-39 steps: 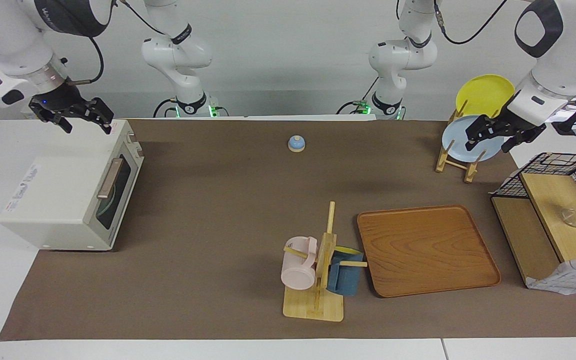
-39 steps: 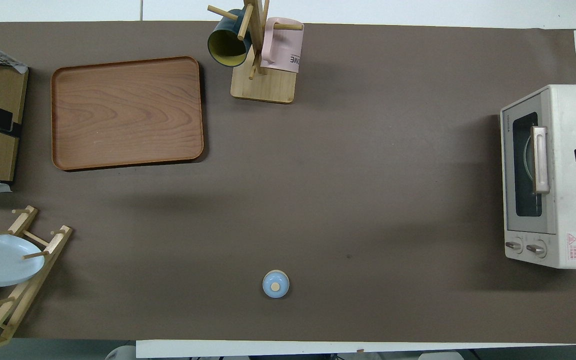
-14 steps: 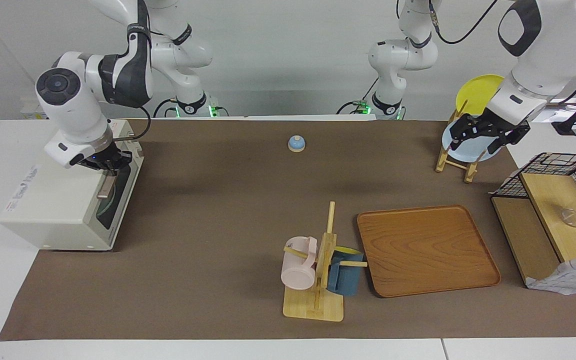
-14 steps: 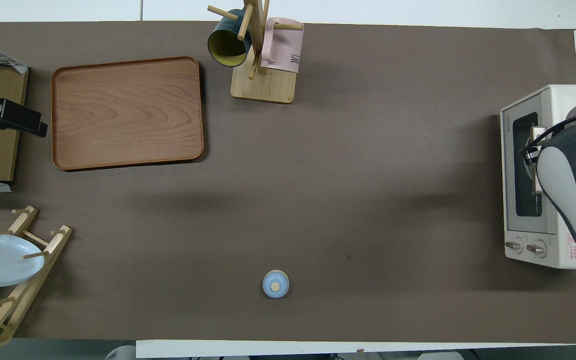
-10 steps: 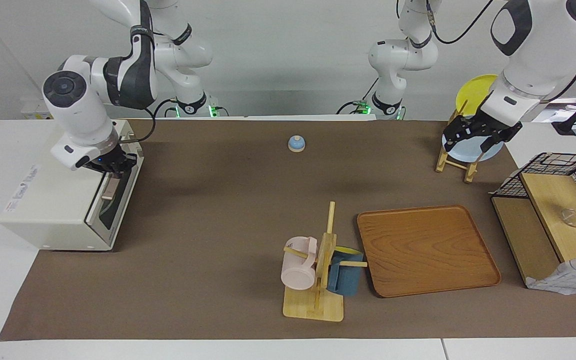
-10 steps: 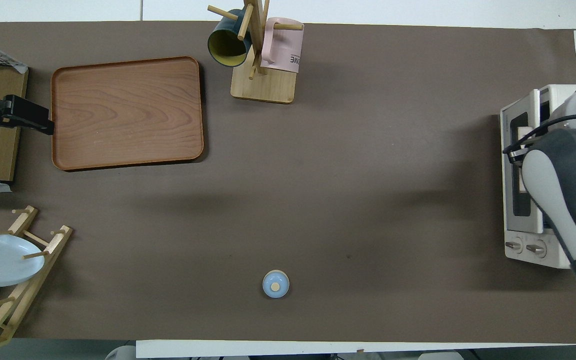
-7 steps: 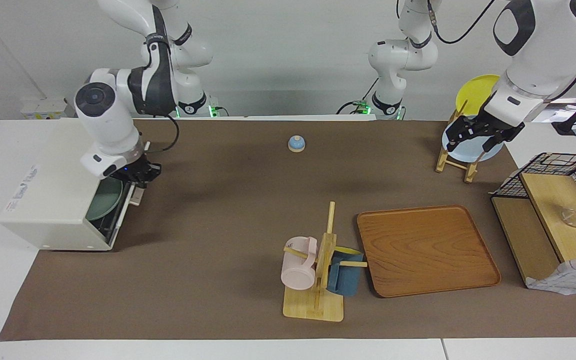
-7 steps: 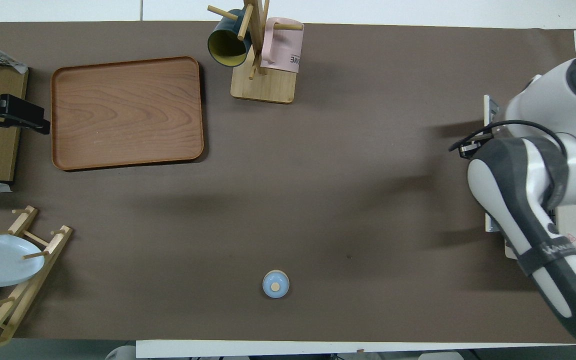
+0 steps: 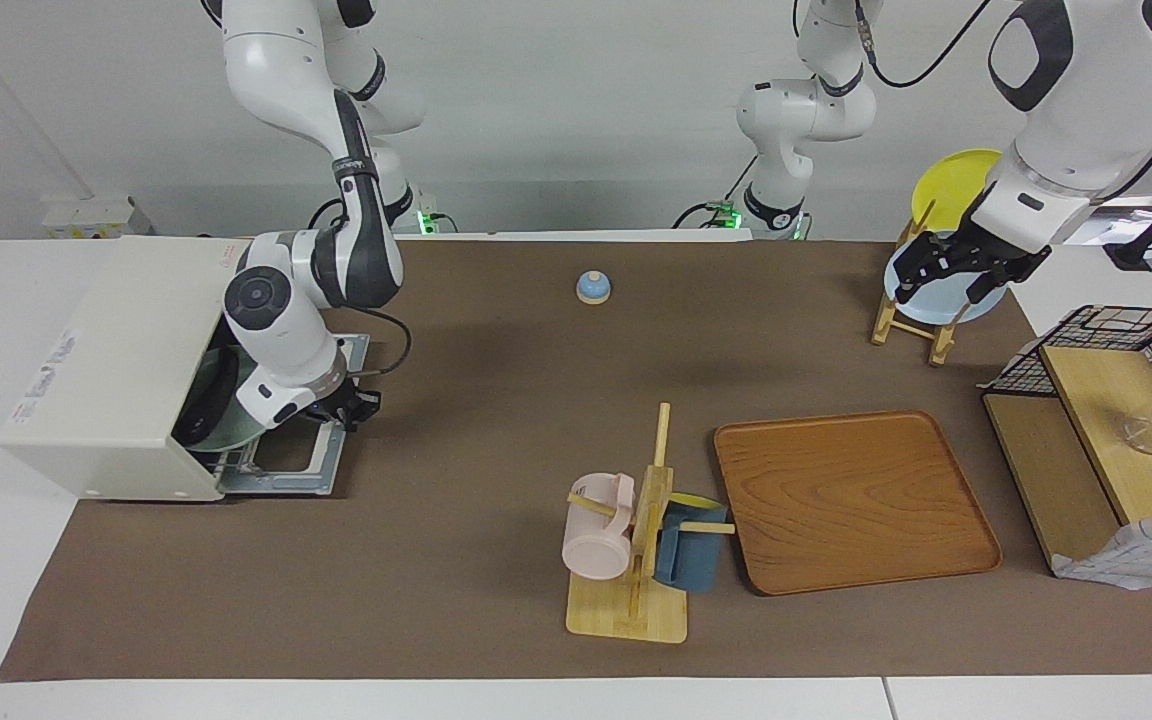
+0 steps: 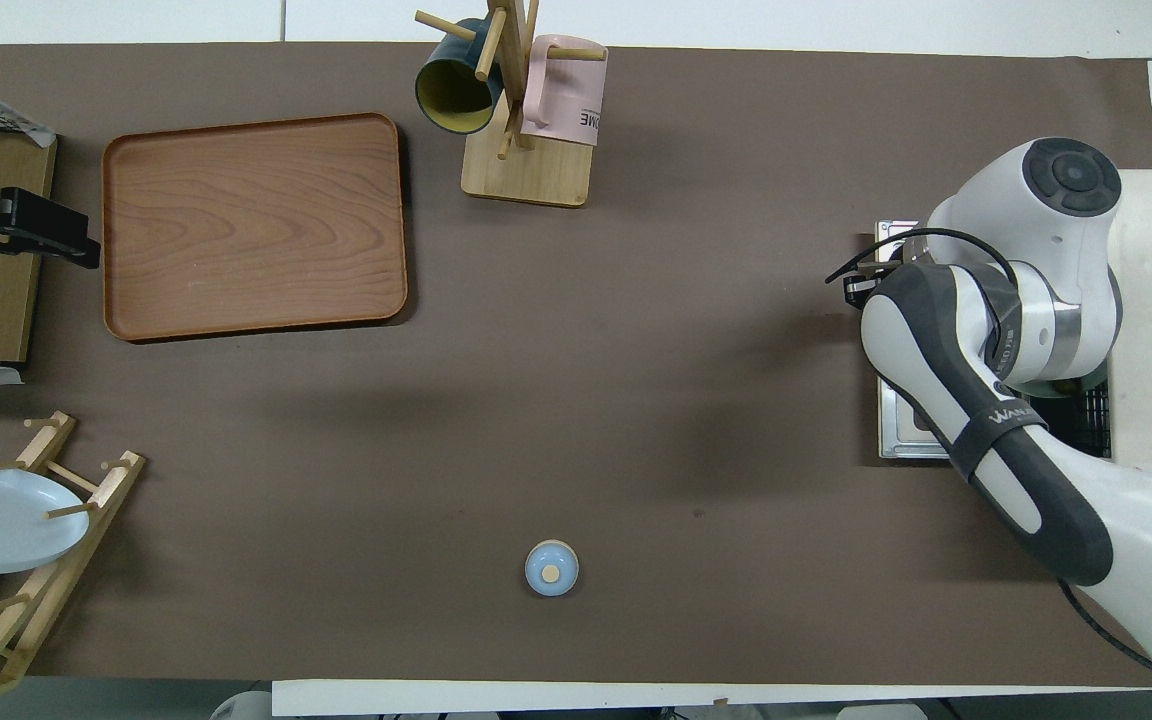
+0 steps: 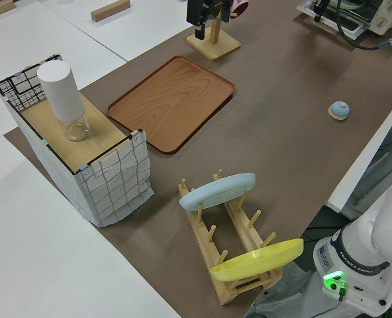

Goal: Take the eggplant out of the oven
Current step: 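Reach into the oven and grasp the dark eggplant with the right gripper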

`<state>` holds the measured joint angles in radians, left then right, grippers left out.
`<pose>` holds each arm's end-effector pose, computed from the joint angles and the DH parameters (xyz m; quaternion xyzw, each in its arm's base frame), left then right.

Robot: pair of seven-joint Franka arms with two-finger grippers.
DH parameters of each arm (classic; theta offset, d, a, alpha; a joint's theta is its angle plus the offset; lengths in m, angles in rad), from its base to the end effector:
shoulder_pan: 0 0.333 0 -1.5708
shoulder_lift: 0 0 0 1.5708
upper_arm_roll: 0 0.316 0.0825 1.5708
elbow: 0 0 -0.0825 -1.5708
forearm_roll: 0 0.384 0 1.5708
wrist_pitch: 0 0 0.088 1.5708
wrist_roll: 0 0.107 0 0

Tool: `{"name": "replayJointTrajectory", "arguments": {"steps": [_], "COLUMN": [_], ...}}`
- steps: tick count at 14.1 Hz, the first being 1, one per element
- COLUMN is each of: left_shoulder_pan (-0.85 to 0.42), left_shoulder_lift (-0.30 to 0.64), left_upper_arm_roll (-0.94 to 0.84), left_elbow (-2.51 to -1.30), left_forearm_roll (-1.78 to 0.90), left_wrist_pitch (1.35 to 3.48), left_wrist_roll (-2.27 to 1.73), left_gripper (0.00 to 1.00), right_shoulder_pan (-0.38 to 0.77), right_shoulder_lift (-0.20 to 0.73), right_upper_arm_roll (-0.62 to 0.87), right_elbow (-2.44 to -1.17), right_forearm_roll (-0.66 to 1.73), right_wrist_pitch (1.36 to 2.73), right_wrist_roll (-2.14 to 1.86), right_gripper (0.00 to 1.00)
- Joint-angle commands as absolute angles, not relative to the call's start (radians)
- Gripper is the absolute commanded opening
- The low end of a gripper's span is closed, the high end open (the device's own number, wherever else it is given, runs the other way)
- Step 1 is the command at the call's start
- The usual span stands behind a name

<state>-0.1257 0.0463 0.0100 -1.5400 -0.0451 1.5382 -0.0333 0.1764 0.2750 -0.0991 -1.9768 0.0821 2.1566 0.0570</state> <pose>0.5607 -0.0703 0.6104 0.9986 -0.0414 -0.0256 0.0205 0.5908 0.0510 0.3230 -0.9986 0.0129 0.0478 0.0164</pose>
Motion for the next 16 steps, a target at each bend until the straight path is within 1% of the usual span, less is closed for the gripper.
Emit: {"name": "replayJointTrajectory", "arguments": {"steps": [1,2,3,4,5,8,9,11,16], "left_shoulder_pan": [-0.126,-0.126,-0.118,-0.115,-0.112,-0.089,-0.080,-0.077,-0.077], "left_shoulder_lift": [0.026,0.028,0.026,0.026,0.028,0.028,0.028,0.028,0.028], "left_upper_arm_roll": [0.014,0.014,0.014,0.014,0.014,0.014,0.014,0.014,0.014], "left_elbow": [-1.559,-1.559,-1.559,-1.559,-1.559,-1.559,-1.559,-1.559,-1.559], "left_forearm_roll": [-0.037,-0.037,-0.037,-0.037,-0.037,-0.037,-0.037,-0.037,-0.037], "left_wrist_pitch": [1.546,1.546,1.546,1.546,1.546,1.546,1.546,1.546,1.546], "left_wrist_roll": [-0.044,-0.044,-0.044,-0.044,-0.044,-0.044,-0.044,-0.044,-0.044], "left_gripper": [1.00,1.00,1.00,1.00,1.00,1.00,1.00,1.00,1.00], "right_shoulder_pan": [0.256,0.246,0.221,0.178,0.129,0.022,0.008,0.008,0.015], "right_shoulder_lift": [0.268,0.261,0.238,0.212,0.200,0.173,0.164,0.161,0.164], "right_upper_arm_roll": [-0.101,-0.104,-0.112,-0.112,-0.110,-0.109,-0.109,-0.109,-0.107], "right_elbow": [-1.864,-1.802,-1.783,-1.790,-1.810,-1.900,-1.923,-1.942,-1.960], "right_forearm_roll": [0.123,0.101,0.057,-0.006,-0.049,-0.057,-0.057,-0.057,-0.057], "right_wrist_pitch": [2.055,1.977,1.923,1.899,1.895,1.954,1.963,2.000,2.023], "right_wrist_roll": [0.156,0.166,0.167,0.166,0.155,0.051,0.034,0.020,0.017], "right_gripper": [0.07,0.22,0.43,0.55,0.59,0.59,0.59,0.58,0.58]}}
